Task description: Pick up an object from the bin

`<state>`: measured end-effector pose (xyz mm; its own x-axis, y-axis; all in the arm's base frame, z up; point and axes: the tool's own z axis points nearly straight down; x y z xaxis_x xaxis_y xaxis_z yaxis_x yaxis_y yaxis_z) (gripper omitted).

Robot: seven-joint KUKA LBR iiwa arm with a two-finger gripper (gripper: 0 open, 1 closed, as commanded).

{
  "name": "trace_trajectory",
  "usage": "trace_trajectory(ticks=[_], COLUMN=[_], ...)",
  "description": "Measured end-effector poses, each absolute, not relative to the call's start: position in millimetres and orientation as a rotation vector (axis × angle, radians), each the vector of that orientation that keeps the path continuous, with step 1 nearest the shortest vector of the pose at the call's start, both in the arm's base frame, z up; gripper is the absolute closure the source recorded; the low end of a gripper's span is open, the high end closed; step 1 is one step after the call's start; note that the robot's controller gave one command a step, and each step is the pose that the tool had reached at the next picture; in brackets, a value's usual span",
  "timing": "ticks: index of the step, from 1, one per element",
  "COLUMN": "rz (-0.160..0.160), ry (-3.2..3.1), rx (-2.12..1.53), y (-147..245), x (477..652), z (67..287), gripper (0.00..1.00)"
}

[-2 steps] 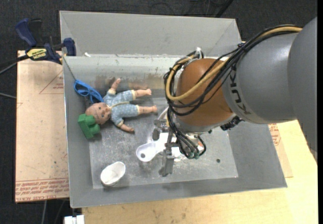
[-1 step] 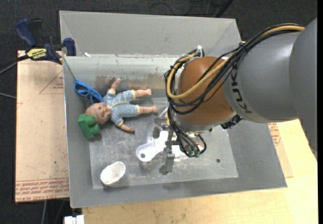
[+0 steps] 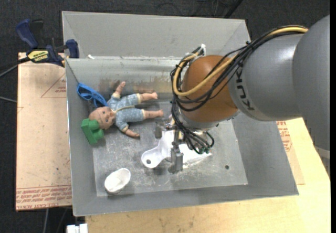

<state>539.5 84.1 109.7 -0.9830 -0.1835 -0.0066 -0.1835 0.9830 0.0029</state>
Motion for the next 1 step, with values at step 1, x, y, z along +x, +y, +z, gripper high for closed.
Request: trace_trajectory(ticks=[1], rz=[0.014], ry=[3.105], rx=[-0.397], y=[74.4], x=[557.4], z=[81.6], gripper=[0.0])
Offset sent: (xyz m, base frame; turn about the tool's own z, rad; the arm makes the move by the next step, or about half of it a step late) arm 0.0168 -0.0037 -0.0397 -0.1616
